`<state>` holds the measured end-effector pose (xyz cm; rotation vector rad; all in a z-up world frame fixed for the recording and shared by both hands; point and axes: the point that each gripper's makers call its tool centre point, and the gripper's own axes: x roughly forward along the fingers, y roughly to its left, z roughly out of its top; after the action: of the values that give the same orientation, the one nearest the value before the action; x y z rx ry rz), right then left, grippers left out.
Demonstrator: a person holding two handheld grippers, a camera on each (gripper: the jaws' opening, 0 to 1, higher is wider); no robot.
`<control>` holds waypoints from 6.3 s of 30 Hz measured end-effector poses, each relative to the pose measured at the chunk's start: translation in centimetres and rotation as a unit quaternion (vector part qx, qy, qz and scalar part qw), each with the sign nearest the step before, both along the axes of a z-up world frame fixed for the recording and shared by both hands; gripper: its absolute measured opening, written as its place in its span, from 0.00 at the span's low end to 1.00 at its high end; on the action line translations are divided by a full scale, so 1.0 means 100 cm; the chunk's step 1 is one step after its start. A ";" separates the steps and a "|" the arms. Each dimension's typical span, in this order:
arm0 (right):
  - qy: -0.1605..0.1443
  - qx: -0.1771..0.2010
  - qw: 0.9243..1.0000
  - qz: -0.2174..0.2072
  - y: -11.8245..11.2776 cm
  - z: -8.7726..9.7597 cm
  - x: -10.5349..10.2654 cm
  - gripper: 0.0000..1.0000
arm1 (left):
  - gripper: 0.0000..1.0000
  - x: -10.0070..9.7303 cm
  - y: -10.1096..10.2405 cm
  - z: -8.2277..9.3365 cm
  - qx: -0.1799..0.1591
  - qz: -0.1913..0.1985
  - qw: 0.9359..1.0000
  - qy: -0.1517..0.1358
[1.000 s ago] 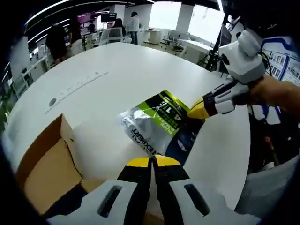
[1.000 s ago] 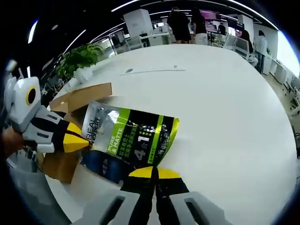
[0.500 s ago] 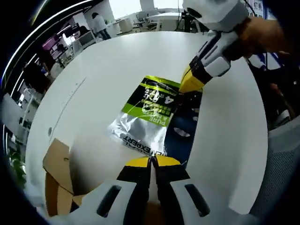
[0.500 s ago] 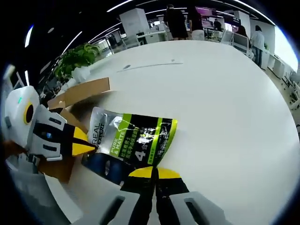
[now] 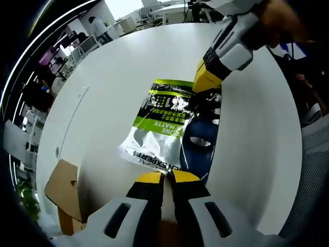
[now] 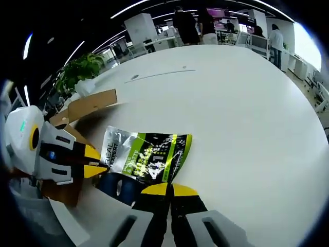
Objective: Operate the shoe box by opening the lid, removing the specified soft item, and placing it in the target area until the item is outside and the box remains undamaged.
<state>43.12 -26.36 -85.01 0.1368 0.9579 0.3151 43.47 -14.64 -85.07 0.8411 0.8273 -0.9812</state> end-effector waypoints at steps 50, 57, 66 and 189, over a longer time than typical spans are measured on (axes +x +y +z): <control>0.000 0.004 0.997 -0.078 -0.004 0.002 0.004 0.00 | 0.16 0.026 0.041 0.129 -0.206 0.118 0.971 0.014; 0.001 0.011 0.996 -0.089 0.000 0.001 0.005 0.00 | 0.17 0.032 0.068 0.138 -0.212 0.140 0.967 0.004; -0.004 0.006 0.996 -0.094 0.002 0.000 0.011 0.00 | 0.17 0.029 0.116 0.139 -0.212 0.177 0.961 -0.001; -0.061 0.080 0.960 0.261 0.291 0.073 -0.048 0.19 | 0.03 -0.079 0.361 0.067 -0.151 0.516 0.843 0.014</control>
<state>38.36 2.75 -77.69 0.0085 0.8343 0.8799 35.60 21.45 -78.33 0.0259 0.9451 -0.1344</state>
